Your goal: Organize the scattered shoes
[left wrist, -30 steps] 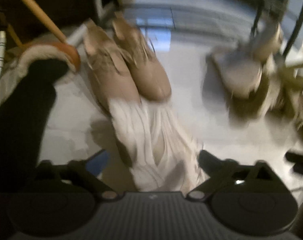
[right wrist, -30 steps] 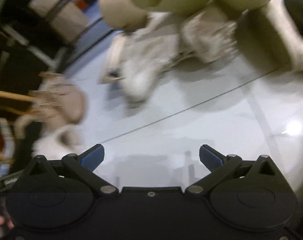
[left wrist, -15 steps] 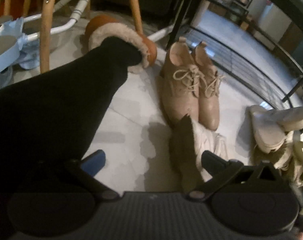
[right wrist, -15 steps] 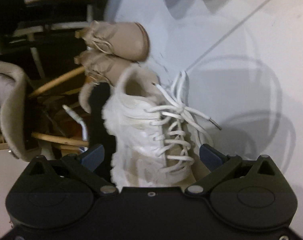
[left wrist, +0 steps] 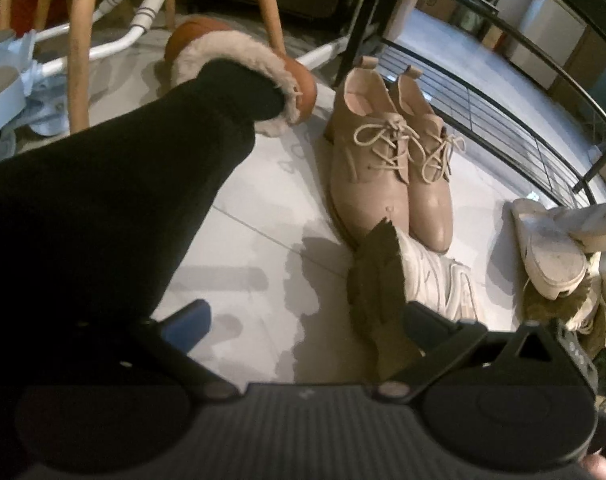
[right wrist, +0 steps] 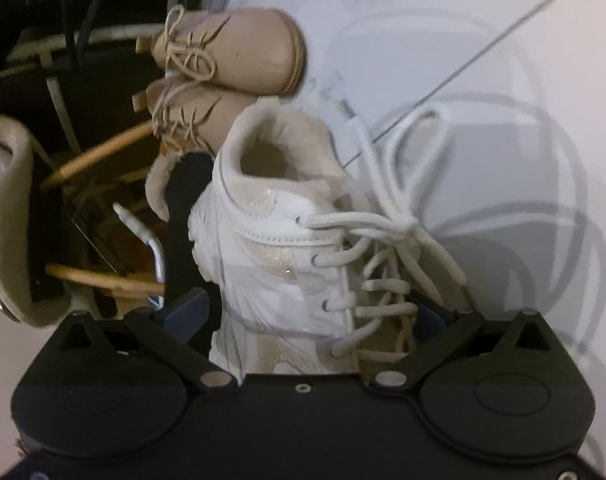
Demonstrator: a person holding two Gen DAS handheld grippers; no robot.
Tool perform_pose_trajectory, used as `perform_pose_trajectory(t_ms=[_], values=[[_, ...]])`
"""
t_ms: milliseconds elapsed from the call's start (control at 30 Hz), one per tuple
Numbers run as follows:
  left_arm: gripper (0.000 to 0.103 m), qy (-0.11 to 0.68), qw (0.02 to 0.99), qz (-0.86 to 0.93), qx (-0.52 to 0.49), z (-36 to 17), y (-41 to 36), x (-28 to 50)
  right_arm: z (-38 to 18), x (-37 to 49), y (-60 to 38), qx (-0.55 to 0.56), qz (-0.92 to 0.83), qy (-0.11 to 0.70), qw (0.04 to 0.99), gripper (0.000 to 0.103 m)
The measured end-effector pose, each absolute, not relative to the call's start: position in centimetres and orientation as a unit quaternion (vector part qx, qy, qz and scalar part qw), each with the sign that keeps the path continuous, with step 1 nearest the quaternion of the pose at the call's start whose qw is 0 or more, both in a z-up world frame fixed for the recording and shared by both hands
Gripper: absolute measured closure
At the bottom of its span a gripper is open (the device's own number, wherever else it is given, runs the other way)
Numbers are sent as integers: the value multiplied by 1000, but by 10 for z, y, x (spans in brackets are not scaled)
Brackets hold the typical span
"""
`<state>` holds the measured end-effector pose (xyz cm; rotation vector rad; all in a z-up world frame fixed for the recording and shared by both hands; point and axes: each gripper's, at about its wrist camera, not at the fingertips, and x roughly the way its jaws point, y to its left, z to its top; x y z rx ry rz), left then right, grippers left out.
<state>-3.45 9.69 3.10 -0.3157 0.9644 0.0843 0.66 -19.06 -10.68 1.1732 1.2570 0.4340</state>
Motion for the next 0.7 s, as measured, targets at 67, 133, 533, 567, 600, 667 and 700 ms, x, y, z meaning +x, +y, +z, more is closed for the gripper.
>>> perform_pose_trajectory(t_ms=[67, 133, 533, 567, 600, 667, 700], values=[[1, 466, 870, 42, -153, 29, 96, -33, -102, 9, -183, 488, 190, 557, 644, 0], [1, 471, 867, 46, -156, 27, 97, -31, -96, 6, -179, 474, 180, 557, 658, 0], [1, 468, 867, 53, -163, 26, 97, -33, -42, -28, -193, 363, 118, 487, 785, 20], [1, 468, 867, 53, -164, 25, 97, -33, -36, -29, -193, 343, 113, 479, 800, 20], [1, 468, 867, 53, -163, 25, 97, -33, -25, -32, -192, 297, 97, 468, 827, 20], [1, 470, 866, 55, -161, 25, 96, -32, -17, -36, -191, 262, 63, 458, 847, 20], [1, 471, 866, 55, -159, 24, 95, -32, -15, -38, -194, 258, 44, 457, 850, 20]])
